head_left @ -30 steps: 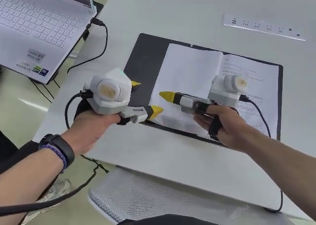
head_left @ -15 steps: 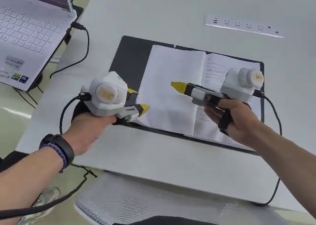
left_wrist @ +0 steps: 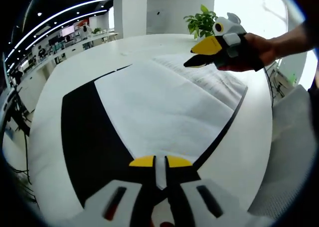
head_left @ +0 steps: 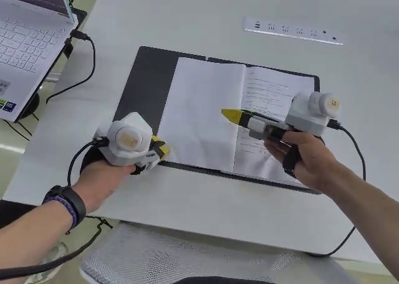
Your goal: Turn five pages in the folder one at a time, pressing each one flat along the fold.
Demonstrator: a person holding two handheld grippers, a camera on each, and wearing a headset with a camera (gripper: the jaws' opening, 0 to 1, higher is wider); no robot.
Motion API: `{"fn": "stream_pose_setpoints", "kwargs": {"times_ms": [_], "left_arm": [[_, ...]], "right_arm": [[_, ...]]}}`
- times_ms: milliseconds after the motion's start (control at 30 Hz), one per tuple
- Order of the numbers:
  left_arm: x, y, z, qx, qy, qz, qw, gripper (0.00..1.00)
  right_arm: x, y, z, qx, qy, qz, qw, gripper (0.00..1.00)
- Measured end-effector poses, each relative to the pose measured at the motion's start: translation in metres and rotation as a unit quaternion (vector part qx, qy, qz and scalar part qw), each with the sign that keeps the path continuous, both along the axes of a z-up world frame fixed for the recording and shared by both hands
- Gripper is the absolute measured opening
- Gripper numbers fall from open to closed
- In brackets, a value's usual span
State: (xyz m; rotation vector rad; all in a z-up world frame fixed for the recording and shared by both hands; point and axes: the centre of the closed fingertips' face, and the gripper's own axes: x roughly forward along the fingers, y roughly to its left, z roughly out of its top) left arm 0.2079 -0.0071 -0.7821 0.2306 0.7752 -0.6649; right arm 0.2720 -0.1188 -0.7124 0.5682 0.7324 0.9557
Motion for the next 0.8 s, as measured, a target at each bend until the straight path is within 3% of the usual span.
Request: {"fn": "stream_pose_setpoints", "kwargs": {"times_ms": [67, 233, 533, 800], "left_arm": [[0.002, 0.002, 0.0, 0.012, -0.009, -0.006, 0.9999, 0.0], [0.002, 0.003, 0.001, 0.013, -0.011, -0.004, 0.9999, 0.0], [0.003, 0.004, 0.0, 0.018, -0.014, -0.006, 0.9997, 0.0], [0.004, 0.004, 0.0, 0.015, -0.012, -0.003, 0.9998, 0.0]], "right_arm": [[0.0, 0.0, -0.001, -0.002, -0.001, 0.001, 1.0, 0.33], [0.001, 0.0, 0.0, -0.006, -0.006, 0.009, 0.9999, 0.34], [0.018, -0.005, 0.003, -0.011, -0.019, 0.007, 0.9997, 0.33], [0.036, -0.011, 0.0, -0.031, -0.054, 0.008, 0.998, 0.28]]}}
